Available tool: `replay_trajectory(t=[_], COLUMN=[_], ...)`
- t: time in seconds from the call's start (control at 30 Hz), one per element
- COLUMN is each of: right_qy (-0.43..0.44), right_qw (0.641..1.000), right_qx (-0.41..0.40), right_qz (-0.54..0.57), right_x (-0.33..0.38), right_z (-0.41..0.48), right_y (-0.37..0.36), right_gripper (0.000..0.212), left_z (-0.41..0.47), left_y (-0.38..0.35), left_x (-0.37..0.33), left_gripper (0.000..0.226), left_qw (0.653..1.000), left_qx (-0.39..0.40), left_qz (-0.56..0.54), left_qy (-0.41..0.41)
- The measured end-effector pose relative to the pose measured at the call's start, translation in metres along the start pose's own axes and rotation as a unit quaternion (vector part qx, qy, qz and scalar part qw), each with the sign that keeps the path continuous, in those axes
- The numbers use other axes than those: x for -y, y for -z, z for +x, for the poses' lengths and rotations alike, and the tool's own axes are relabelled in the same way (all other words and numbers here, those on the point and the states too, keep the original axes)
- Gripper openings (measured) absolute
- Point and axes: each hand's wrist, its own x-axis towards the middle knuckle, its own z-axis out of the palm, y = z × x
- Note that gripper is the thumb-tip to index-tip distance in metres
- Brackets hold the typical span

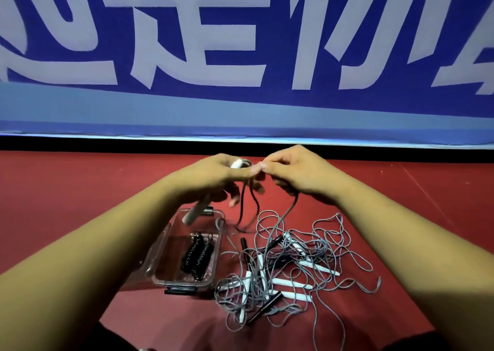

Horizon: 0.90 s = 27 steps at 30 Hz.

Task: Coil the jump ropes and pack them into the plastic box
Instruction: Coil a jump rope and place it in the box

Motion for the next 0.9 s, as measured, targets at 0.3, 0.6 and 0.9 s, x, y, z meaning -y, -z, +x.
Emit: replay_trajectory(t=[0.3,0.6,0.9], right_qy=[-0.216,-0.046,-0.092], right_qw=[0.969,0.998,0.993], right_qx=[0.121,0.025,0.065], right_qz=[0.008,0.022,0.028], right_x=[-0.082,-0.019,-0.038], right_z=[-0.019,-0.003,-0.006], right_y=[0.027,0.005,0.022], right_gripper=[0.016,0.022,0.020], left_z=[0.013,0.007,0.012], left_y=[0.030,0.026,0.008], left_x=[0.010,0.012,-0.009], left_gripper=[0.028,0.036,0.031], left_qw=[0.937,0.969,0.955], left_qx=[-0.266,-0.245,-0.160], left_qz=[-0.219,0.004,-0.233], left_qy=[-0.054,-0.017,-0.085])
